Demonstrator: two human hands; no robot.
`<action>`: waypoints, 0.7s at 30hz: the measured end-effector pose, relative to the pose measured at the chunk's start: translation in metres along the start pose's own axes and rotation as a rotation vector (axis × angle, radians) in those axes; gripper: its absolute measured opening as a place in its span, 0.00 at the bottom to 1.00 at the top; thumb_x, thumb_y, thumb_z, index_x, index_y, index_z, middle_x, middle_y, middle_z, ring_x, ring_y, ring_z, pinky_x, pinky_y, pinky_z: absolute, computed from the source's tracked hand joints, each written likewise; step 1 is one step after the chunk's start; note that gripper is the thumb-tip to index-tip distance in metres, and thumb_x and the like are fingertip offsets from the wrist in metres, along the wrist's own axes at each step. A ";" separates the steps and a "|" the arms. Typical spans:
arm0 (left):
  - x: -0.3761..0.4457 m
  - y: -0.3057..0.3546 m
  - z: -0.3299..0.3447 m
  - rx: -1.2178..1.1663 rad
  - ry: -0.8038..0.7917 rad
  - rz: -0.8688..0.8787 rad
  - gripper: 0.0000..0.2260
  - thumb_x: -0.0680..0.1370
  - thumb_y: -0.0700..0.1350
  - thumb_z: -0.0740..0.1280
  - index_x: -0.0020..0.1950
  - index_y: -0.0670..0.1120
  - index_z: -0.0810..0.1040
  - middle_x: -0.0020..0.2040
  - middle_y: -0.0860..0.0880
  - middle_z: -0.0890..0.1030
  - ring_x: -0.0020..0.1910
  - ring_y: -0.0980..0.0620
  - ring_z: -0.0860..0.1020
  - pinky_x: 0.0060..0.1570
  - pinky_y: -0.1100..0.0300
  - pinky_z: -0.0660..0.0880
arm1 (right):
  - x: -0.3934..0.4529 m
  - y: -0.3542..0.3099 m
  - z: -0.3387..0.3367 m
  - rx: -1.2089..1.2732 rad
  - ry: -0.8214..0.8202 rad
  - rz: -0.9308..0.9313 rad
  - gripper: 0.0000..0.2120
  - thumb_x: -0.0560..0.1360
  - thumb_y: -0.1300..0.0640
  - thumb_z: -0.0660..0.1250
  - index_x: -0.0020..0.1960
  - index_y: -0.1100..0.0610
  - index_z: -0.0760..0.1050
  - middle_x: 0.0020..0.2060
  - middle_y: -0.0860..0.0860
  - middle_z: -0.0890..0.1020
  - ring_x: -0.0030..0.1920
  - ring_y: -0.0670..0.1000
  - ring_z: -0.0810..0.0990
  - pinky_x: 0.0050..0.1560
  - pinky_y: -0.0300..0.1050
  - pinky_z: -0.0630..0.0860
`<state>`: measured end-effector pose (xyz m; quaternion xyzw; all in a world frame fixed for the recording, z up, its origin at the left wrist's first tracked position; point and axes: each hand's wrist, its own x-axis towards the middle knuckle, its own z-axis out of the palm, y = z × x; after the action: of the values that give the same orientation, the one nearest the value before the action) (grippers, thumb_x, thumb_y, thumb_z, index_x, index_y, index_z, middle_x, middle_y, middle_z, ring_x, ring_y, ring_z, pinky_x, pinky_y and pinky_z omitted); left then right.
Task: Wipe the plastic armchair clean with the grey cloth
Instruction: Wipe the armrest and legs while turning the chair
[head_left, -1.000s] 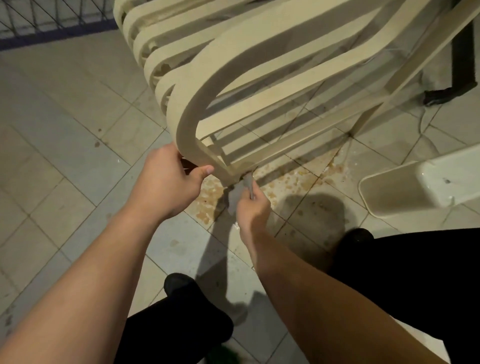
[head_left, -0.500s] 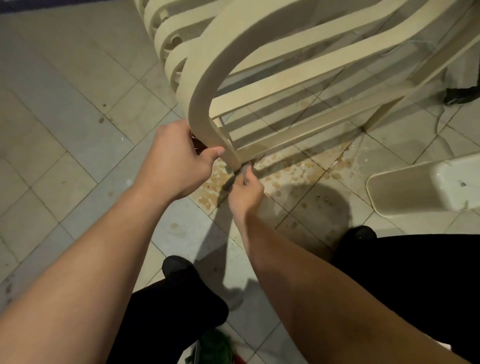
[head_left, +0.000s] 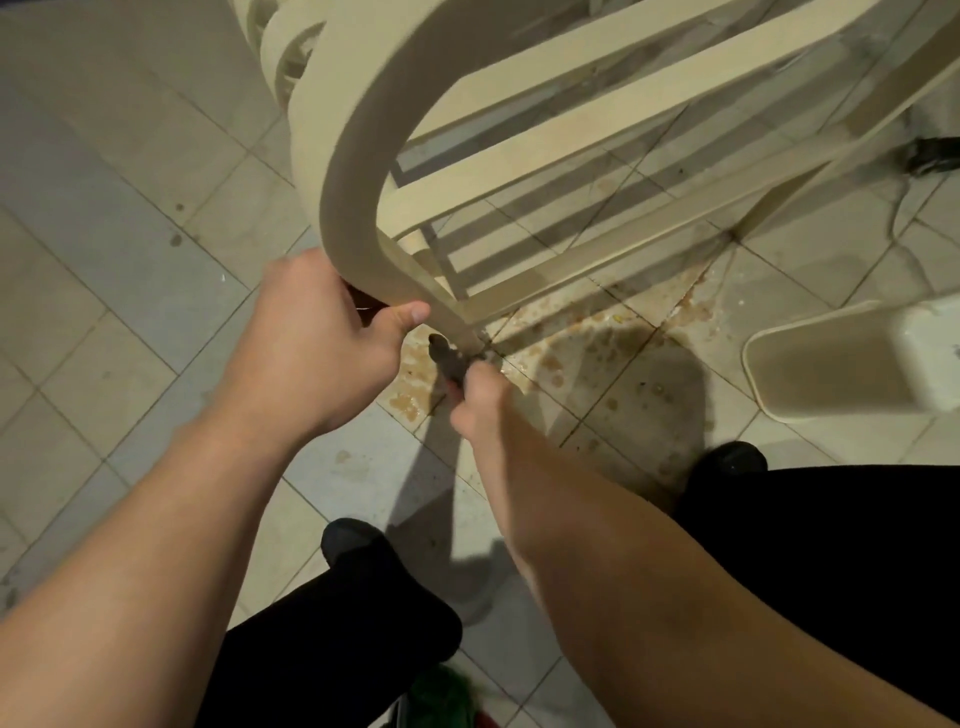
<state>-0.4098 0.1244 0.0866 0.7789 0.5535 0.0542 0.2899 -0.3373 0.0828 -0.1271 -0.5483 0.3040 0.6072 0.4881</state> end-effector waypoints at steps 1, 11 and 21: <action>0.000 -0.001 0.000 -0.005 -0.001 0.006 0.03 0.78 0.49 0.73 0.50 0.53 0.81 0.40 0.55 0.80 0.43 0.47 0.79 0.38 0.65 0.72 | -0.008 0.003 0.003 0.048 0.035 -0.026 0.11 0.83 0.63 0.55 0.52 0.57 0.76 0.45 0.52 0.79 0.44 0.50 0.78 0.43 0.41 0.76; 0.003 -0.007 0.003 0.025 -0.003 0.039 0.07 0.78 0.49 0.72 0.51 0.46 0.82 0.42 0.42 0.83 0.41 0.43 0.79 0.40 0.52 0.77 | -0.101 -0.037 -0.017 -0.778 0.057 -1.323 0.15 0.83 0.60 0.56 0.65 0.56 0.76 0.53 0.54 0.82 0.52 0.55 0.80 0.48 0.42 0.74; 0.003 -0.004 0.000 0.009 -0.025 -0.034 0.07 0.78 0.48 0.72 0.49 0.45 0.82 0.30 0.50 0.73 0.27 0.53 0.68 0.26 0.62 0.62 | -0.101 -0.050 -0.065 -0.956 -0.189 -1.196 0.21 0.80 0.55 0.54 0.69 0.59 0.75 0.56 0.54 0.83 0.55 0.46 0.81 0.55 0.36 0.77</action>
<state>-0.4124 0.1279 0.0835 0.7711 0.5634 0.0371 0.2944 -0.2743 0.0147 -0.0355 -0.7165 -0.3821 0.3497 0.4672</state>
